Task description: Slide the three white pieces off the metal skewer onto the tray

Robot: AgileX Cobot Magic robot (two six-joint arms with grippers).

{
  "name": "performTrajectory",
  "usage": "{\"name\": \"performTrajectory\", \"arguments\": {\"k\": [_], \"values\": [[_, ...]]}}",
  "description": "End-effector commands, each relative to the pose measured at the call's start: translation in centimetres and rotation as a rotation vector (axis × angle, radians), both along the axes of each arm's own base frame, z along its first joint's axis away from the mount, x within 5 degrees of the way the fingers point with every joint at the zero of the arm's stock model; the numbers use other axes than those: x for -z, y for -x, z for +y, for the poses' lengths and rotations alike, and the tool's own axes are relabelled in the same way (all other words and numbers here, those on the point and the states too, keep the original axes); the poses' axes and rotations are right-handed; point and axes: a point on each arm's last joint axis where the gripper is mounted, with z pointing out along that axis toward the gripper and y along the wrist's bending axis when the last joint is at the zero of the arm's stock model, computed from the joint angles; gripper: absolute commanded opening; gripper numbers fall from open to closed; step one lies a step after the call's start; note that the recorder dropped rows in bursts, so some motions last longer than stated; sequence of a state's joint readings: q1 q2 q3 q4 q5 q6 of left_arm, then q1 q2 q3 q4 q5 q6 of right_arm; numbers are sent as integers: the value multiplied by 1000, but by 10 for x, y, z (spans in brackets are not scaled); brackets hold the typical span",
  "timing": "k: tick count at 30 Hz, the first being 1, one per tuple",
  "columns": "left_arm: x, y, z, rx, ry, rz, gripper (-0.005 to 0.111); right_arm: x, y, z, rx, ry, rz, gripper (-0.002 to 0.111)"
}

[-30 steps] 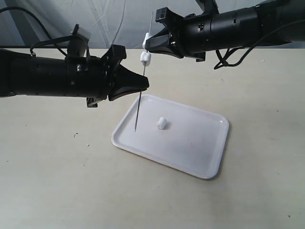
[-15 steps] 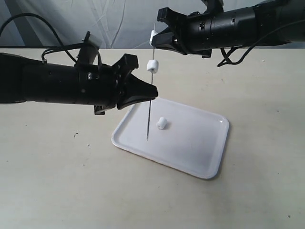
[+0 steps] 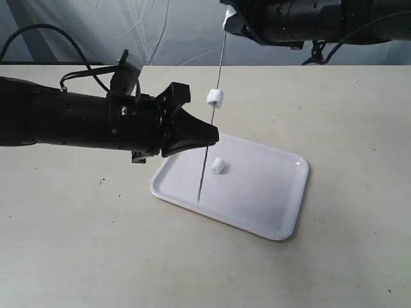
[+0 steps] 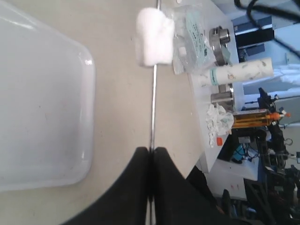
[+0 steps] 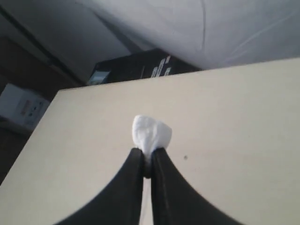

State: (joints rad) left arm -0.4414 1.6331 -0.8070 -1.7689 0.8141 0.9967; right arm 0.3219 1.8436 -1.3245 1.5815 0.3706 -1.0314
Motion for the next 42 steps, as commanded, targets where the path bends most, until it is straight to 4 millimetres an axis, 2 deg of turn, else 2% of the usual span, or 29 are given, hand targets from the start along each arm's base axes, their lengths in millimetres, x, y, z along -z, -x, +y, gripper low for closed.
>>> {"name": "performTrajectory", "arguments": {"k": [1, 3, 5, 8, 12, 15, 17, 18, 20, 24, 29, 42], "values": [[1, 8, -1, 42, -5, -1, 0, -14, -14, -14, 127, 69, -78, 3], [2, 8, -1, 37, -14, -8, 0, -12, -13, -15, 93, 139, -108, 3], [4, 5, 1, 6, -48, -21, 0, -7, -8, -14, -45, 206, -105, 3], [11, -3, 7, -79, -139, -50, 0, 6, 9, -8, -214, 244, 67, 3], [11, -4, 8, -85, -145, -52, 0, 28, 29, -20, -309, 444, 341, 3], [11, -4, 8, -88, -151, -55, 0, 30, 41, -19, -380, 421, 463, 4], [11, -4, 8, -97, -144, -36, 0, 27, 43, -14, -389, 357, 475, 20], [11, -4, 8, -106, -138, -18, 0, 24, 43, -9, -389, 291, 476, 35], [11, -4, 8, -123, -129, 14, 0, 19, 42, -3, -397, 195, 465, 46], [0, -8, 3, -110, -74, 22, 0, 7, 43, 14, -439, 38, 394, 39], [-19, -24, 5, -154, -26, -2, 0, -1, 36, 19, -394, -48, 318, 37], [-22, -30, 8, -187, -32, -13, 0, -3, 32, 20, -361, -72, 283, 37]]}}
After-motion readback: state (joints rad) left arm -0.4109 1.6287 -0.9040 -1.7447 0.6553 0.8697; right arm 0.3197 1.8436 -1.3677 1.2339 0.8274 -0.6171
